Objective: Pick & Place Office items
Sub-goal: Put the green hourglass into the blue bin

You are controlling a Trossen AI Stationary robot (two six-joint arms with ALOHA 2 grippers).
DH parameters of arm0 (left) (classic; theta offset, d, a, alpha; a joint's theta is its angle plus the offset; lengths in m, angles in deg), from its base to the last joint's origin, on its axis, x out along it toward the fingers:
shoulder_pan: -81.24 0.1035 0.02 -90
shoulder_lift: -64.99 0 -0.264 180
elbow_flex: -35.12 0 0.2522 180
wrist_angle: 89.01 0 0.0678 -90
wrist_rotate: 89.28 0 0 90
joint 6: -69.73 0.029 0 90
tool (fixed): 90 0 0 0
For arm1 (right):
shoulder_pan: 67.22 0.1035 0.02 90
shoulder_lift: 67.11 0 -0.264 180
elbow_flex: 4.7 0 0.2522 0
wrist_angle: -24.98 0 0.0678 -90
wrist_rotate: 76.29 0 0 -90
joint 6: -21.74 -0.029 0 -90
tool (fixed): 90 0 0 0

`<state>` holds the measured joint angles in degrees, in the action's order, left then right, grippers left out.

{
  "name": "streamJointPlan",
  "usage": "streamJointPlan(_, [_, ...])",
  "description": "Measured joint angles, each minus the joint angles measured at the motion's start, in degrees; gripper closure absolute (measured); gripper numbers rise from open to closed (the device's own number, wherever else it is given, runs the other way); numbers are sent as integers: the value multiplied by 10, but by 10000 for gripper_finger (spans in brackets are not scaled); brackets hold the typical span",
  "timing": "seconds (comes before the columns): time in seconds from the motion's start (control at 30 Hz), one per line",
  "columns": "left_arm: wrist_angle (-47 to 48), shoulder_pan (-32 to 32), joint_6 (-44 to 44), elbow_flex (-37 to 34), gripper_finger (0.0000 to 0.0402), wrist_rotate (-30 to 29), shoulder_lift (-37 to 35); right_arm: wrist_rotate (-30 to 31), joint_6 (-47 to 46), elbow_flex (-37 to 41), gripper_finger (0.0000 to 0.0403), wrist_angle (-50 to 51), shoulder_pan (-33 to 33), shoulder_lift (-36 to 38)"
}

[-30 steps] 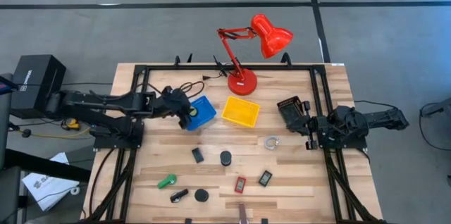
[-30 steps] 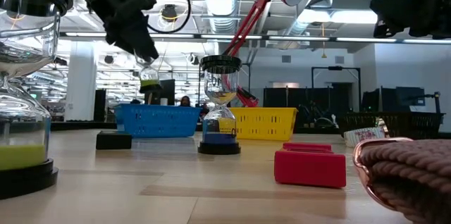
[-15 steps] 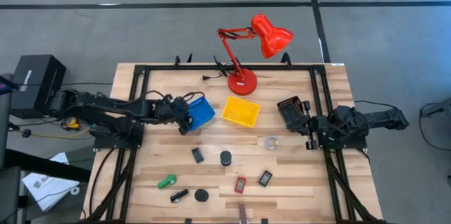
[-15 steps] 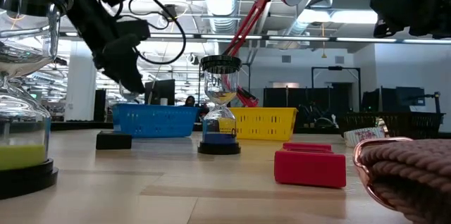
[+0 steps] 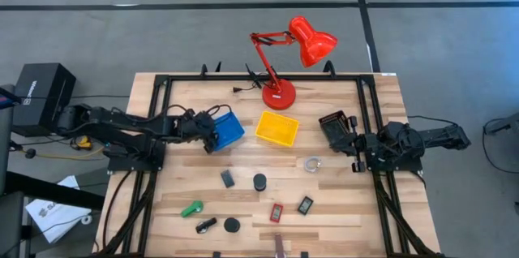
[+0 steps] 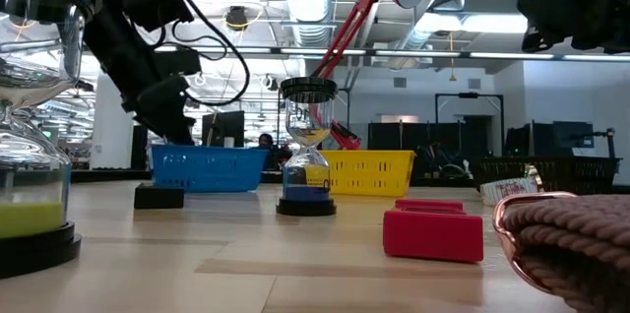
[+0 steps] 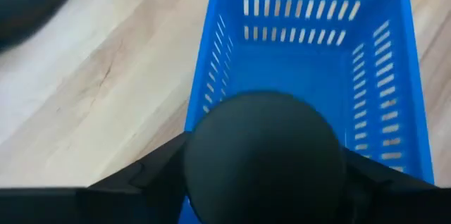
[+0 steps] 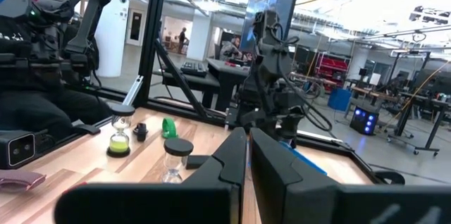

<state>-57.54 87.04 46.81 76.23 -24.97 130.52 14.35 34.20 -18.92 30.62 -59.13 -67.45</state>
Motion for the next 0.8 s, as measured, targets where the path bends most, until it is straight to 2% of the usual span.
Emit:
streamJointPlan(0.5, [-1,11,32,0,141,-7,-19,0,0,0,390,-1,0,0])
streamJointPlan(0.8, [-2,11,32,0,139,-7,-95,0,0,0,390,-2,0,0])
